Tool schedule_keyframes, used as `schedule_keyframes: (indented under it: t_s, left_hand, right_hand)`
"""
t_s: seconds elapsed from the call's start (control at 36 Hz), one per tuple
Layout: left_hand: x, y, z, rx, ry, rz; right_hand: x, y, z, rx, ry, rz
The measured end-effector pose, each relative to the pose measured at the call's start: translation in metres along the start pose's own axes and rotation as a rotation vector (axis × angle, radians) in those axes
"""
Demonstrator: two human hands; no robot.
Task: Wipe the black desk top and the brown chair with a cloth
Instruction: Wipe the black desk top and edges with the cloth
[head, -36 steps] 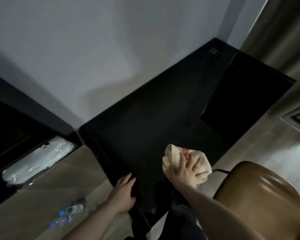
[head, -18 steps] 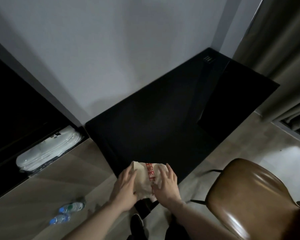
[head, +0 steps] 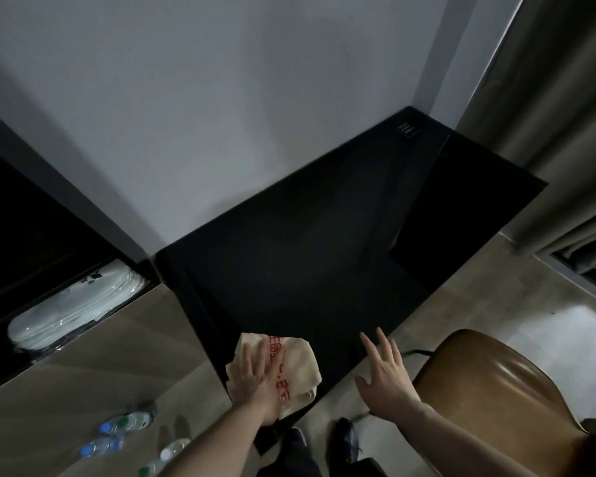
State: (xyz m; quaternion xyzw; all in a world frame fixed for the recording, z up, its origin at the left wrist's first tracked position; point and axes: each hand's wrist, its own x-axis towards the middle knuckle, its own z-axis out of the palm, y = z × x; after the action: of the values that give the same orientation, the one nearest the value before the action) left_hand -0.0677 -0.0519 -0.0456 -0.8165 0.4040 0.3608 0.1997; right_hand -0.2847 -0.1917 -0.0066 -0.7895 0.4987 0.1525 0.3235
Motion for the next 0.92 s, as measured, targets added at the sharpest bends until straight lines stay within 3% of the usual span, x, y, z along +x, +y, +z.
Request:
schedule_keyframes:
  t_s: [0.11,0.33,0.69,0.92]
  left_hand:
    - [0.003,-0.025,-0.006,0.031,-0.017,0.078]
    - [0.022,-0.068,-0.008,-0.045,0.031,0.067]
    - [0.047,-0.073,-0.026,-0.209,-0.042,0.050]
    - [0.051,-0.044,-0.041,-0.369,-0.034,-0.081]
  right_hand:
    - [0.005,-0.018,-0.002,0.045,-0.001,0.004]
    - [0.010,-0.035,0.009,0.029,-0.015,0.034]
    - [0.034,-0.031,-0.013,-0.047,-0.032,0.073]
    - [0.079,-0.015,-0.040,-0.079,-0.097,0.057]
